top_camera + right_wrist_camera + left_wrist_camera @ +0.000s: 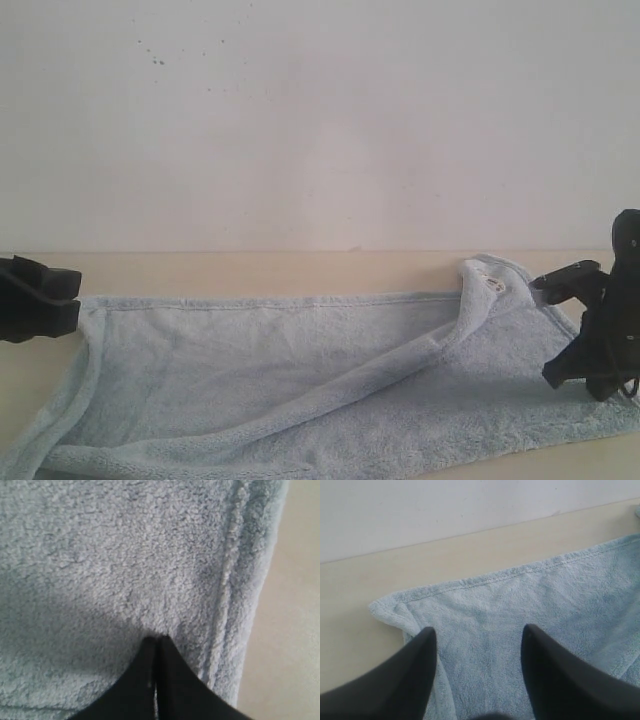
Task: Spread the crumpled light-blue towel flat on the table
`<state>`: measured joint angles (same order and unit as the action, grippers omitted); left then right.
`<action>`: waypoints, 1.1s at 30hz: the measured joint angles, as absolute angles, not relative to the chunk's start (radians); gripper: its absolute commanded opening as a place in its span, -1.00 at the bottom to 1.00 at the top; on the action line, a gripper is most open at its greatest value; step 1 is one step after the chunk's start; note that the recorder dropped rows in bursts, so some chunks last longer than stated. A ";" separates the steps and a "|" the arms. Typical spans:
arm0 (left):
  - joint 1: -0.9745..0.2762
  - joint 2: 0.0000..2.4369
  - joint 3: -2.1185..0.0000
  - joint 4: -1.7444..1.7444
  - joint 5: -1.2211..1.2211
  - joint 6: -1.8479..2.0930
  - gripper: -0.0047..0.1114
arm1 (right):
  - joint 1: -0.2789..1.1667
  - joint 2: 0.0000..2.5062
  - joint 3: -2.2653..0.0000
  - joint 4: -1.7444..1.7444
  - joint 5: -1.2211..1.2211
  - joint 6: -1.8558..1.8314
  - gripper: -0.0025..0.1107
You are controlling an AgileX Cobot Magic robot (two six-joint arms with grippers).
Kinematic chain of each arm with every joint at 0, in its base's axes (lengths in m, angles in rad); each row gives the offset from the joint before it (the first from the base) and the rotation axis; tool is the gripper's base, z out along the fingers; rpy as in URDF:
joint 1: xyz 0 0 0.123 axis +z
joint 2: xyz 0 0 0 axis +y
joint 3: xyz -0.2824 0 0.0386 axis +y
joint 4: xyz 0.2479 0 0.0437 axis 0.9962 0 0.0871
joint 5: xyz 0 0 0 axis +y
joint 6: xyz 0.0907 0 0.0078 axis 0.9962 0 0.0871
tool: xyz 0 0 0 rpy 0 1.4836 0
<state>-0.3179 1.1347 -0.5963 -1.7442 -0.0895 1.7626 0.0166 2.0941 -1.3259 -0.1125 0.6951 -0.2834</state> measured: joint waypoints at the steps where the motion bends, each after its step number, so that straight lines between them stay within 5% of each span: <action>1: -0.318 1.135 -0.596 -1.744 -0.089 1.763 -0.08 | 0.017 2.094 -1.323 -0.116 0.697 -0.283 -0.96; 10: -0.318 1.135 -0.596 -1.744 -0.089 1.763 -0.08 | -0.007 2.061 -1.223 -0.257 0.691 -0.114 -0.96; 21: -0.318 1.135 -0.596 -1.744 -0.035 1.750 -0.08 | -0.229 1.847 -0.954 -0.302 0.642 0.050 -0.96; 33: -0.356 1.135 -0.596 -1.454 0.141 1.434 -0.08 | -0.086 1.638 -0.954 -0.175 0.588 -0.074 -0.96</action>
